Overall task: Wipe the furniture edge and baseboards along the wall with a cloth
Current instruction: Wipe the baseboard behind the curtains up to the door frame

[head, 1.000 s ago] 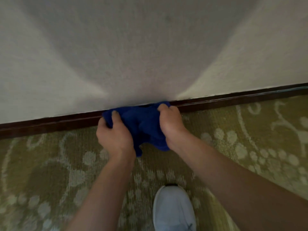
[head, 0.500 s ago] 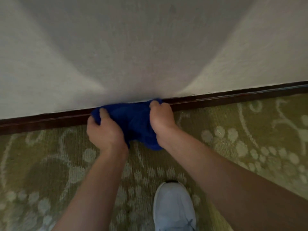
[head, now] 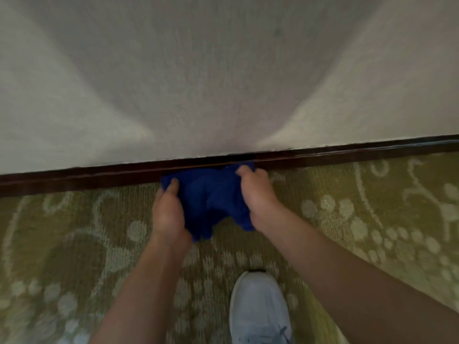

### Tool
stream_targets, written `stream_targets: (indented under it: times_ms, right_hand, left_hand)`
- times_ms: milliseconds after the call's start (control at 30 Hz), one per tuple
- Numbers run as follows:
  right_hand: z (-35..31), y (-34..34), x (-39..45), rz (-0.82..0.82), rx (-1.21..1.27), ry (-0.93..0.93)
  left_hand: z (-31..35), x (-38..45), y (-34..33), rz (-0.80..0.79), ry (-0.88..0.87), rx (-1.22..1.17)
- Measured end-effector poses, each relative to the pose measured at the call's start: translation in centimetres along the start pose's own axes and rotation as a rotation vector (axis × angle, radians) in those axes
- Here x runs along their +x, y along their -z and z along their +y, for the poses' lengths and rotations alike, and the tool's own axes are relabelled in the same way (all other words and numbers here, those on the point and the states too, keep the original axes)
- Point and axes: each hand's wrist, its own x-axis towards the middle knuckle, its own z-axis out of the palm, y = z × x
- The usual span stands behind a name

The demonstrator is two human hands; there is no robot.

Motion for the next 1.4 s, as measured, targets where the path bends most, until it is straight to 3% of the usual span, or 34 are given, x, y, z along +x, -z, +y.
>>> stream_targets:
  times_ms: [133,200,333,467,533,667,833,1067,1267,1400]
  right_hand:
    - [-1.5,2.6,-1.9,-0.137,0.037,-0.093]
    - [-3.1,5.4,-3.7,-0.145,-0.052,-0.12]
    - [-6.7,11.6,-8.3,-0.021,-0.25,-0.02]
    - [-7.9,16.6,-10.4,0.103,-0.286,0.047]
    - [-7.4,17.7,-9.6,0.11,-0.283,0.02]
    - [-4.0,16.0,-5.9,0.07,-0.246,-0.055]
    - [-2.4,14.7,-0.3,0.008,-0.1,-0.082]
    - [-3.7,15.6,5.3,-0.021,0.158,-0.148]
    - [-3.9,16.5,5.0,0.144,0.33,0.001]
    - [-4.3,15.7,4.3,0.147,0.184,0.028]
  left_hand:
    - [-1.0,-2.0,-0.5,-0.082,0.178,-0.031]
    - [-0.7,-4.9,-2.9,-0.02,0.093,-0.01]
    - [-1.9,-8.9,-8.5,-0.03,0.005,0.104]
    - [-4.1,-11.7,-11.3,-0.126,0.057,0.236]
    - [-4.9,-12.7,-11.0,-0.091,0.049,0.262]
    - [-7.0,-9.8,-9.0,0.063,0.091,0.235]
    - [-9.9,-1.4,-8.7,-0.059,0.203,0.158]
    - [-11.3,-2.3,-13.0,-0.018,0.044,0.167]
    - [-10.5,-6.3,-16.8,0.108,-0.355,0.339]
    - [-10.2,-6.9,-17.7,0.229,-0.419,0.366]
